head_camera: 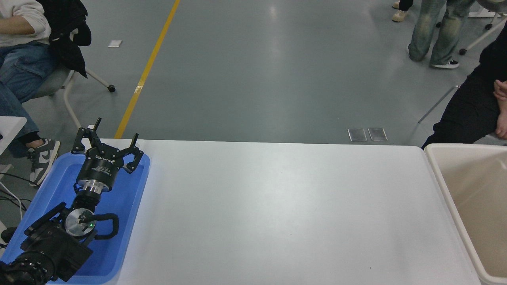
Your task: Pick up paper ball place in dustbin
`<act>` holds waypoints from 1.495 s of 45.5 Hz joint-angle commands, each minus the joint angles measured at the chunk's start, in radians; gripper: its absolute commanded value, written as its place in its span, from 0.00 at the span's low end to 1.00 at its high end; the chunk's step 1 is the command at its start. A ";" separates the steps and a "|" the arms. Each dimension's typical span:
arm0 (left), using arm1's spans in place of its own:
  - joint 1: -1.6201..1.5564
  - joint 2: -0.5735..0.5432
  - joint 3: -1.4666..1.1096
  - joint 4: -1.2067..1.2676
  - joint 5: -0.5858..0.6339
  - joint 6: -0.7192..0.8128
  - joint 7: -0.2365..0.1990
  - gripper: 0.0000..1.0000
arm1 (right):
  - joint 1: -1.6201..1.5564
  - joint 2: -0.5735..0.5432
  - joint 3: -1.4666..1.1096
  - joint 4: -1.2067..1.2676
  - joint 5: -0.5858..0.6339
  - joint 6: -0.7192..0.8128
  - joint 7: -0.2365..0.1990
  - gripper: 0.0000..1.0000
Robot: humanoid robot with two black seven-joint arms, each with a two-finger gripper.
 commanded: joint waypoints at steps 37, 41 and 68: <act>0.000 0.000 0.000 0.000 0.000 0.000 0.000 1.00 | -0.095 0.066 0.008 -0.027 0.037 -0.118 0.000 1.00; 0.000 0.000 0.000 0.000 0.000 0.000 0.000 1.00 | -0.079 0.063 0.009 -0.023 0.038 -0.118 0.002 1.00; 0.000 0.000 0.000 0.000 0.000 0.000 0.000 1.00 | 0.104 0.095 1.121 0.310 0.098 -0.112 0.112 1.00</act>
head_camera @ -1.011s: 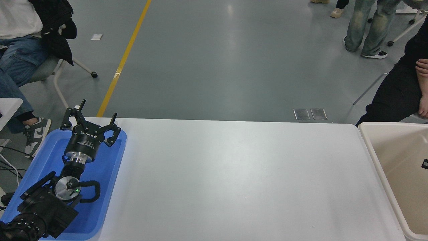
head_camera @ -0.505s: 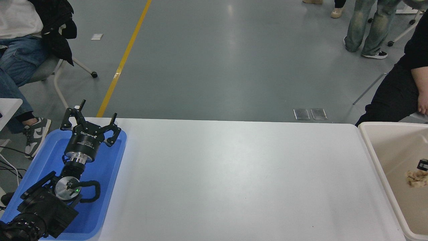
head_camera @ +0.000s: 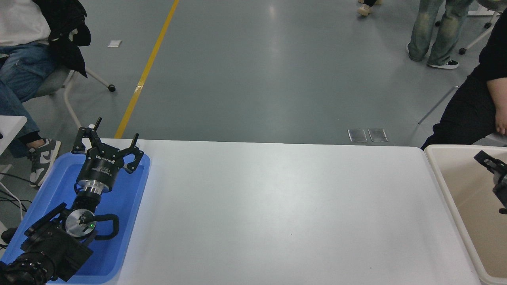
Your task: Pick up paper ball place in dustbin
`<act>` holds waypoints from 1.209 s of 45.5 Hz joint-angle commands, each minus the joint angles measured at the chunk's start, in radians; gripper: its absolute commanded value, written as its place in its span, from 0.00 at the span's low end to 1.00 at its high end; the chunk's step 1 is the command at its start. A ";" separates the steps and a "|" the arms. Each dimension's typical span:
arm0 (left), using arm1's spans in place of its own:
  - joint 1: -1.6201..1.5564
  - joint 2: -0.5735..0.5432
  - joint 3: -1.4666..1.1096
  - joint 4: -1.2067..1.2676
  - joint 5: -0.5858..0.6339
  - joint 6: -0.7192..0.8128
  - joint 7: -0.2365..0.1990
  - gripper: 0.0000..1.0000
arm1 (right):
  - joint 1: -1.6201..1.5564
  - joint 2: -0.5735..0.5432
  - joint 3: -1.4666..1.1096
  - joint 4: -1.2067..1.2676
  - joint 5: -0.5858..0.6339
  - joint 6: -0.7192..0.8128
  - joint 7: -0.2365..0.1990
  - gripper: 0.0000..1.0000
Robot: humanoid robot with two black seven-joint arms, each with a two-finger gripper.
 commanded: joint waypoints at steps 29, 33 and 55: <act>0.000 0.000 0.000 0.000 0.000 0.000 0.000 1.00 | -0.360 0.142 1.062 0.614 -0.014 0.044 0.654 1.00; 0.000 0.000 0.000 0.000 0.000 0.000 -0.001 1.00 | -0.378 0.165 1.067 0.609 -0.016 0.044 0.666 1.00; 0.000 0.000 0.000 0.000 0.000 0.000 0.000 1.00 | -0.423 0.182 1.030 0.542 -0.014 0.046 0.662 1.00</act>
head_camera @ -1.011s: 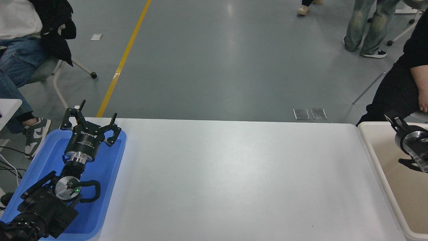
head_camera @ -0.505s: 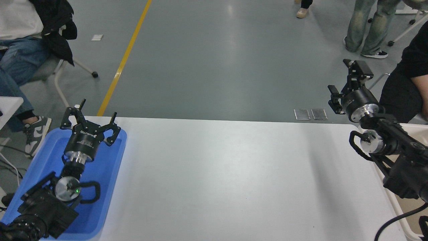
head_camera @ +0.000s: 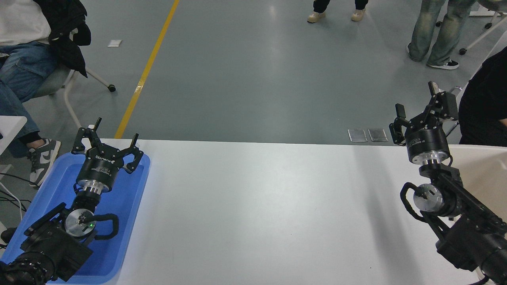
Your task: Pick up paper ball place in dustbin
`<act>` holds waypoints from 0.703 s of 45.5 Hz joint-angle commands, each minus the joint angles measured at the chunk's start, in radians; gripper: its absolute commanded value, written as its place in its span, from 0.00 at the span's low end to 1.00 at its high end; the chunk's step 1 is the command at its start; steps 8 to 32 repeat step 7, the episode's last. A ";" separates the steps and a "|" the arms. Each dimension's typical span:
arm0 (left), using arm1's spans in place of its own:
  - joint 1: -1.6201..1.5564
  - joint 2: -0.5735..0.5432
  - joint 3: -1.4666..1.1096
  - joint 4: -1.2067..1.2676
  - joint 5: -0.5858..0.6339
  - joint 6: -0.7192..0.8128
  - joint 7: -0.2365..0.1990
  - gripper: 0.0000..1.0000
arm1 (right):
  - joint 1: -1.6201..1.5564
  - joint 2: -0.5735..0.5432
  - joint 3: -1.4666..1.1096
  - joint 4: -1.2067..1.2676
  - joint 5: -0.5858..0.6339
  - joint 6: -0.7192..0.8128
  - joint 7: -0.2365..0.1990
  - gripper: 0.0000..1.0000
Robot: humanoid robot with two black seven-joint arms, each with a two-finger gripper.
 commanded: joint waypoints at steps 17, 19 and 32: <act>0.000 0.000 0.000 0.000 0.000 0.000 -0.001 1.00 | -0.021 0.024 -0.062 -0.064 0.003 0.002 0.012 1.00; 0.000 0.000 0.000 0.000 0.000 0.000 -0.001 1.00 | -0.021 0.024 -0.062 -0.064 0.003 0.002 0.012 1.00; 0.000 0.000 0.000 0.000 0.000 0.000 -0.001 1.00 | -0.021 0.024 -0.062 -0.064 0.003 0.002 0.012 1.00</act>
